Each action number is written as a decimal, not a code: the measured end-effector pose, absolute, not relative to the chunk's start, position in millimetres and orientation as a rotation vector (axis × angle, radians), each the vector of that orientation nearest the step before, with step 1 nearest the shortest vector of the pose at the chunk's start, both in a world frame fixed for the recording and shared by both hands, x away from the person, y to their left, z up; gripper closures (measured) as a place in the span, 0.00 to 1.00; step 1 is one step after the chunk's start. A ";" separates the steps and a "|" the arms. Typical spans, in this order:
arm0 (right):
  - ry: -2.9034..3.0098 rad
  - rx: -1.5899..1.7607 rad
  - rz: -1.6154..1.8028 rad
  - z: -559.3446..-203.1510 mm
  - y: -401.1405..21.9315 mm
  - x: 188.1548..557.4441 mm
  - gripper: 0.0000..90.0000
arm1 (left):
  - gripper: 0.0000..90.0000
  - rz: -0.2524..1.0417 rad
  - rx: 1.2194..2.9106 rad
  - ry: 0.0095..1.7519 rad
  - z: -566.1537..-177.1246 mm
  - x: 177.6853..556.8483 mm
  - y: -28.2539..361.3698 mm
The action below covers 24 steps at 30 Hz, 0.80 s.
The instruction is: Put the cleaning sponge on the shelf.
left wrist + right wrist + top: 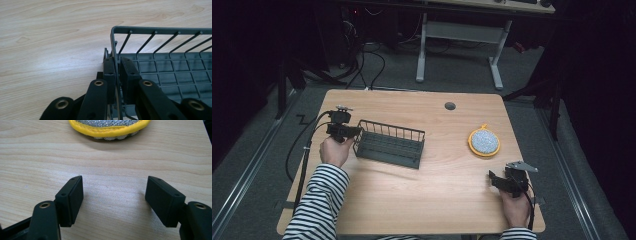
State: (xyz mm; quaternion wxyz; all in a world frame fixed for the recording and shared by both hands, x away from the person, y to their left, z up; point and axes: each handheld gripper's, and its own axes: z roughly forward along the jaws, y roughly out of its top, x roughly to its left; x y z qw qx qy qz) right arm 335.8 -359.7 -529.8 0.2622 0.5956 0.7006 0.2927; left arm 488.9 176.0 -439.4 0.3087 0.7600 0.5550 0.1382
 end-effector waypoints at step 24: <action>1.897 1.612 0.793 -529.8 -359.6 335.8 0.34 | 0.95 0.318 1.979 1.470 -439.9 489.2 130.3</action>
